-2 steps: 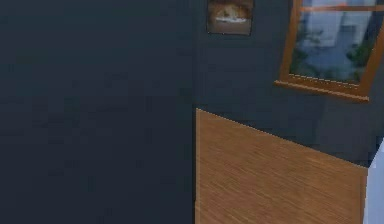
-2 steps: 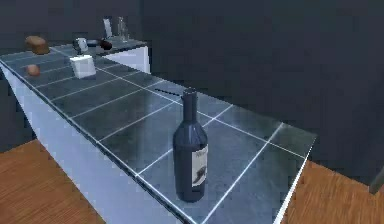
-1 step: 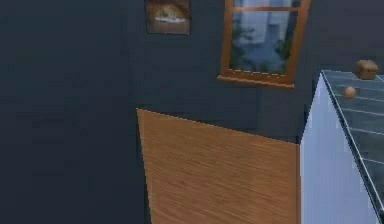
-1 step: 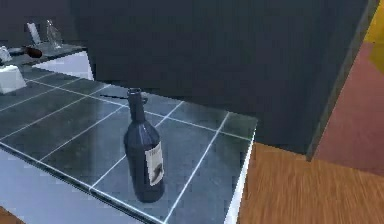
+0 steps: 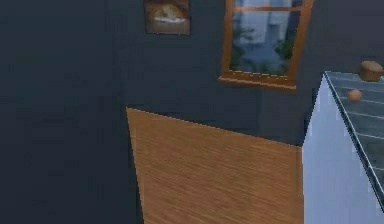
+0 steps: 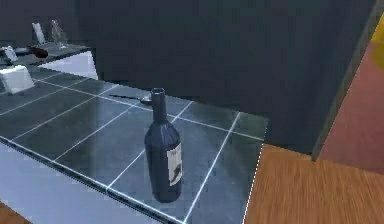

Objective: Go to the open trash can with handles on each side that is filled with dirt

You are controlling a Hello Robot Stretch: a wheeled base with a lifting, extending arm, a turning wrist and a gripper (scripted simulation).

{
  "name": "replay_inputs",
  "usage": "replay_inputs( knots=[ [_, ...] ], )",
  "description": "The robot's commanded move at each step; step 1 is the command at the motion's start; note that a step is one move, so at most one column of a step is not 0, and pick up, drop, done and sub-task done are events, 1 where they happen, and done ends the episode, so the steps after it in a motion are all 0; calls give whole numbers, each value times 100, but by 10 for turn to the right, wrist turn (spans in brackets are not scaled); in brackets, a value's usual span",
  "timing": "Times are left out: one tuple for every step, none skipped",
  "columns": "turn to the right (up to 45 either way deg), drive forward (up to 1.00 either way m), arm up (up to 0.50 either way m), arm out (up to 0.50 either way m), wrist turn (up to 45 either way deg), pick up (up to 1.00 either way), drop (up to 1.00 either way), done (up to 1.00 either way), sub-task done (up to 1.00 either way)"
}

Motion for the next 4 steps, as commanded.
replay_inputs(
  knots=[
    [210, 0, 0, 0, 0, 0, 0, 0, 0],
    [0, 45, 0, 0, 0, 0, 0, 0, 0],
    [-450, 0, 0, 0, 0, 0, 0, 0, 0],
    [-330, 0, 0, 0, 0, 0, 0, 0, 0]
  ],
)
